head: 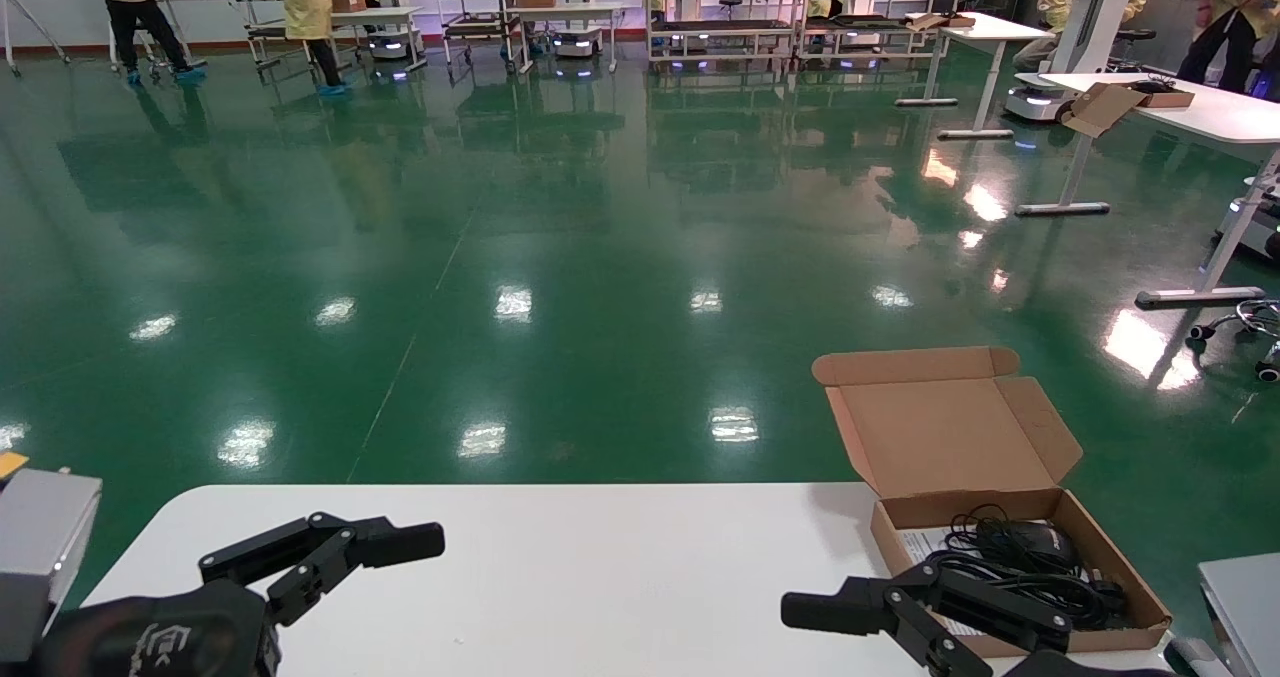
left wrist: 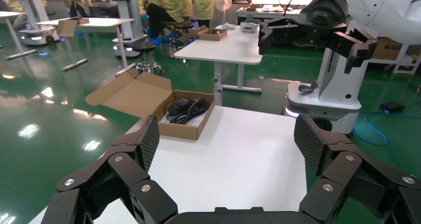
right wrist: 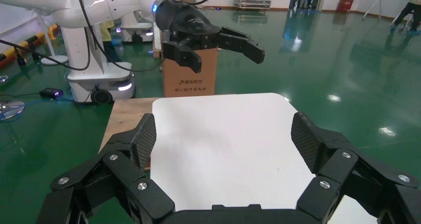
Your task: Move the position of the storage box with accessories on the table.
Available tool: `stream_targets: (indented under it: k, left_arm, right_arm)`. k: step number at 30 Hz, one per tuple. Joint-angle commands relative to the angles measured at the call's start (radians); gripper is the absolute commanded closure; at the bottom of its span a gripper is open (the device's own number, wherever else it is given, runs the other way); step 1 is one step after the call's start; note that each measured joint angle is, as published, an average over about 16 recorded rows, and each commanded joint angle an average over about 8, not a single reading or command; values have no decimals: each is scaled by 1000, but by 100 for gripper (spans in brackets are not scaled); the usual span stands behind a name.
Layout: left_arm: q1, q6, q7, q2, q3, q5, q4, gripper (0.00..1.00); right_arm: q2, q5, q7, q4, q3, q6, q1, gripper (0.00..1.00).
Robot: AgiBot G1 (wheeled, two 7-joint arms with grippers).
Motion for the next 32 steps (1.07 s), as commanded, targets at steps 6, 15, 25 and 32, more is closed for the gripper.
stream_targets:
  k: [6, 15, 25, 32]
  left_arm:
    - [0, 0, 0, 0, 0, 0, 0, 0]
    - [0, 0, 0, 0, 0, 0, 0, 0]
    - [0, 0, 0, 0, 0, 0, 0, 0]
    - [0, 0, 0, 0, 0, 0, 0, 0]
  right_arm:
    - [0, 0, 0, 0, 0, 0, 0, 0]
    - [0, 0, 0, -1, 0, 0, 0, 0]
    - [0, 0, 0, -1, 0, 0, 0, 0]
    - [0, 0, 0, -1, 0, 0, 0, 0]
